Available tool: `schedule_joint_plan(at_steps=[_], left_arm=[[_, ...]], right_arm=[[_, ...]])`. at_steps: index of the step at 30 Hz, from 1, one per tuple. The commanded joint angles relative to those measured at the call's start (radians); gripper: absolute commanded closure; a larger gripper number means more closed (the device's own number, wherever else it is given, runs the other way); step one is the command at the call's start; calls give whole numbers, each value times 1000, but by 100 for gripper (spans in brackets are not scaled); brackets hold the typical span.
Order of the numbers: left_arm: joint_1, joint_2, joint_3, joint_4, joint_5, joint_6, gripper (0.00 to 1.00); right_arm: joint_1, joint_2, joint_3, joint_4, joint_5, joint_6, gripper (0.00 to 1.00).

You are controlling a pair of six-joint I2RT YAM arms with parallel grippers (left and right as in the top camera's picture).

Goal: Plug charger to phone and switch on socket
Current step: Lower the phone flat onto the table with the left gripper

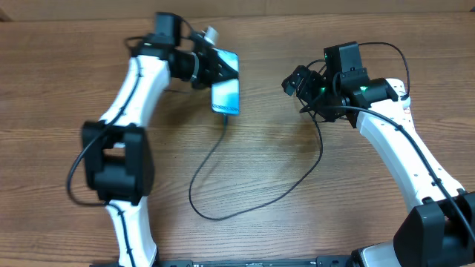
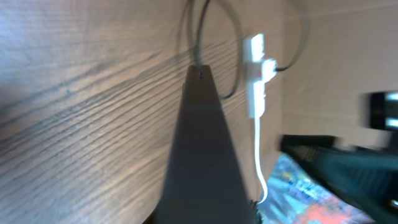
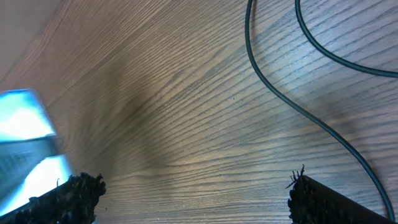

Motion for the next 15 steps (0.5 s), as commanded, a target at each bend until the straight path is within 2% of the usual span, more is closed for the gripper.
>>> schedule_joint_plan(at_steps=[1, 5, 8, 11, 15], left_arm=[[-31, 95, 14, 33, -25, 11, 96], [-43, 156, 14, 91, -25, -53, 96], [-45, 174, 14, 112, -41, -56, 96], [-50, 176, 14, 109, -101, -56, 96], [-76, 176, 14, 72, -267, -69, 96]], right_arm=[[0, -26, 8, -2, -11, -12, 0], [0, -26, 8, -15, -10, -32, 0], [0, -26, 8, -23, -10, -39, 0], [0, -26, 8, -24, -10, -38, 0], [6, -26, 8, -28, -10, -38, 0]])
